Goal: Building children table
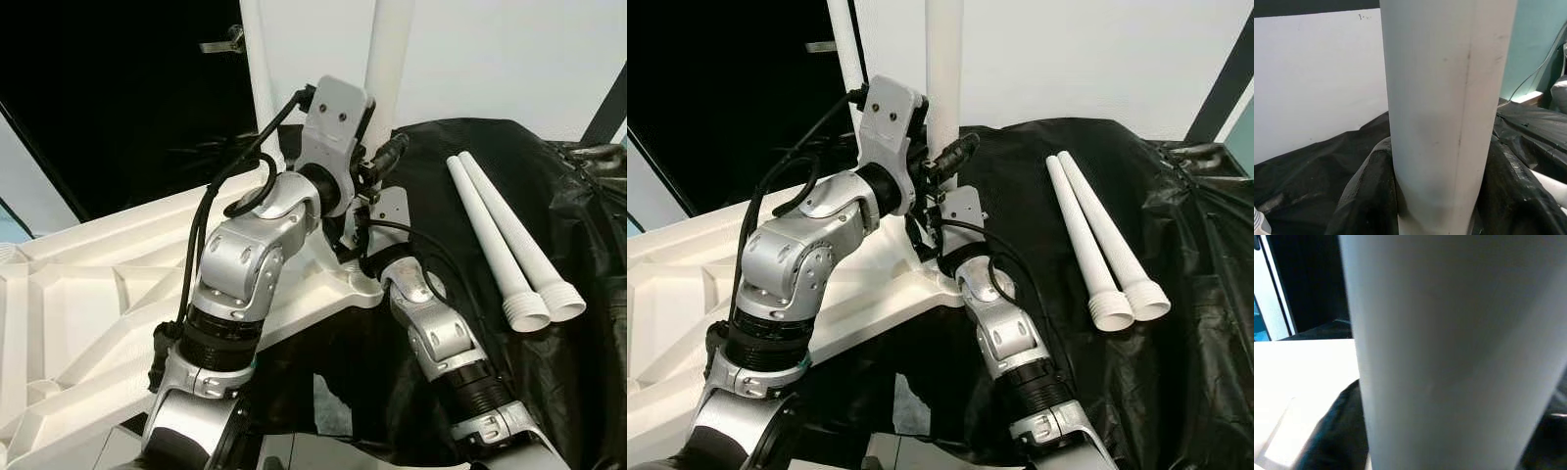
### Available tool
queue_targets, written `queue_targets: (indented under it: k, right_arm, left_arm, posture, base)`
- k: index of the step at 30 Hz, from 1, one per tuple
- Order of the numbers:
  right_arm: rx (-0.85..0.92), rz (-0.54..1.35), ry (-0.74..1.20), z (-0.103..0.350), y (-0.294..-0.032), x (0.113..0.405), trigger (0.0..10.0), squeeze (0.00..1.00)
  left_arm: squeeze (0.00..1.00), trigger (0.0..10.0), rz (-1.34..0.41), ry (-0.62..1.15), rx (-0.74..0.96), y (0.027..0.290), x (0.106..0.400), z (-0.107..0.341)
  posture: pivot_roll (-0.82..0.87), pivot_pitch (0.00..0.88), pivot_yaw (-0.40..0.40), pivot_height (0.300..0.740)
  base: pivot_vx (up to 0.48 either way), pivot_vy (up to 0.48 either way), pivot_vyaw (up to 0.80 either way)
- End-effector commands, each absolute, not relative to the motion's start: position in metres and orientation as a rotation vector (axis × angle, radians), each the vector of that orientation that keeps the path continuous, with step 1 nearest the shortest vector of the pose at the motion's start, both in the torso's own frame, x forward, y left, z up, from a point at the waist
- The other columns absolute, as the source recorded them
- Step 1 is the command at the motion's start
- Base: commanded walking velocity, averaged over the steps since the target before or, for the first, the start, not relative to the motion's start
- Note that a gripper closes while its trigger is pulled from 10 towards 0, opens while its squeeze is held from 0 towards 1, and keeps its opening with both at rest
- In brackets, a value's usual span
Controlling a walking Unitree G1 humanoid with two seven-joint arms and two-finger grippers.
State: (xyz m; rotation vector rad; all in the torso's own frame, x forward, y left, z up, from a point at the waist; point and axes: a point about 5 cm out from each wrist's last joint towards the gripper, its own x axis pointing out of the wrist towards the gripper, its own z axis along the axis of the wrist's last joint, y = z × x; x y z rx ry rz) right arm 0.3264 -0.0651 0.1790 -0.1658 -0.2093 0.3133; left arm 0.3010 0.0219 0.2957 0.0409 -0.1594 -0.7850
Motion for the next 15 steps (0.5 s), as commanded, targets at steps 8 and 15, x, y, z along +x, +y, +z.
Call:
queue_targets:
  k: [8,15]
  right_arm:
    - [-0.165,0.303,-0.221,0.1765,-0.0569,0.3268,2.9,0.00]
    - [-0.132,0.274,-0.215,0.1771,-0.0590,0.3279,6.5,0.00]
  left_arm:
    - [0.00,10.0,-0.792,-0.167,0.026,0.0151,0.2973,0.3042]
    - [0.00,10.0,-0.842,-0.236,0.004,0.0134,0.2932,0.3093]
  posture:
    - [0.09,0.000,0.031,0.740]
    - [0.09,0.000,0.033,0.740]
  base:
    - [0.000,0.000,0.00]
    - [0.000,0.000,0.00]
